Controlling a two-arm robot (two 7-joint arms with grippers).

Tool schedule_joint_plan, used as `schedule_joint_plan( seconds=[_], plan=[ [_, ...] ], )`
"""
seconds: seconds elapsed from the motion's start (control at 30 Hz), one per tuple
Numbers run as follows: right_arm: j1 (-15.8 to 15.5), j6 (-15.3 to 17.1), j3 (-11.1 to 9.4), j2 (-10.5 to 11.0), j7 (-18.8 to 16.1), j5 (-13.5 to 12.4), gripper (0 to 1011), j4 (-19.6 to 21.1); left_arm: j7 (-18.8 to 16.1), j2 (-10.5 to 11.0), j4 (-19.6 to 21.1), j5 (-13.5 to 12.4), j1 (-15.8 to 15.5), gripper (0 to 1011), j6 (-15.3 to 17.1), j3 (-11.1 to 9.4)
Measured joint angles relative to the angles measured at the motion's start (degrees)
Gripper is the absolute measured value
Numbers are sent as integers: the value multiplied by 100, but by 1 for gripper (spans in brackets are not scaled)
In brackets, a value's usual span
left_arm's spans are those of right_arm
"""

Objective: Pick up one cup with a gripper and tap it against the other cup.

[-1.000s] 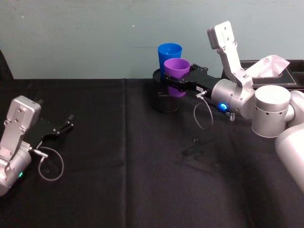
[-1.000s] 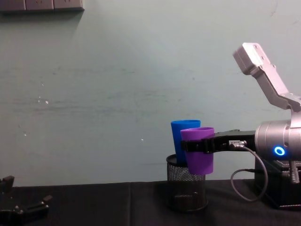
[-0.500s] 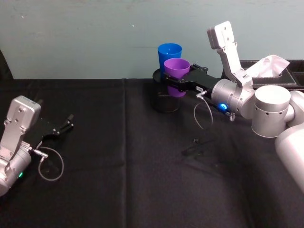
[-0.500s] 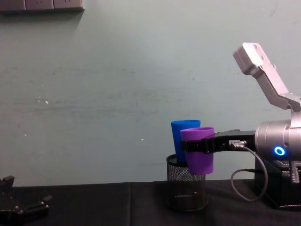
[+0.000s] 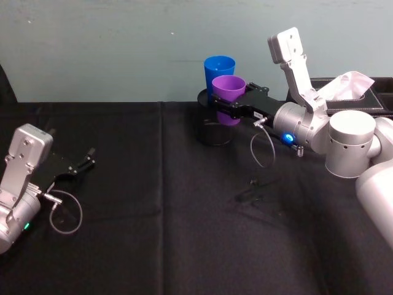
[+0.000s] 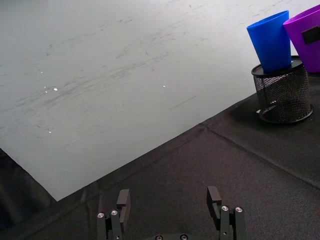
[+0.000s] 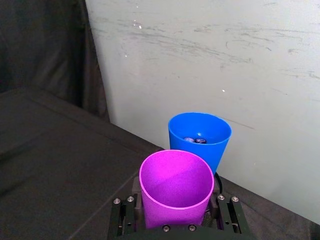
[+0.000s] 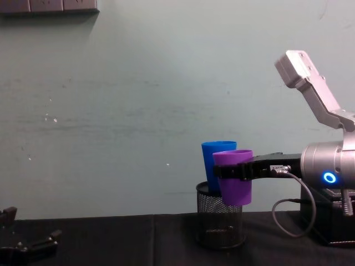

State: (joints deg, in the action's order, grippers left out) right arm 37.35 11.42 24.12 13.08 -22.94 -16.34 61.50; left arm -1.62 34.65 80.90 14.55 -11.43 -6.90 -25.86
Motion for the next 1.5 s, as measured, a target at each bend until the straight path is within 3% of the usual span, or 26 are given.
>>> schedule_joint_plan(
  seconds=[1.5],
  plan=[
    [0, 0, 0, 0, 0, 0, 736, 0, 0, 0, 0, 0, 0, 1000, 0, 0]
  ],
)
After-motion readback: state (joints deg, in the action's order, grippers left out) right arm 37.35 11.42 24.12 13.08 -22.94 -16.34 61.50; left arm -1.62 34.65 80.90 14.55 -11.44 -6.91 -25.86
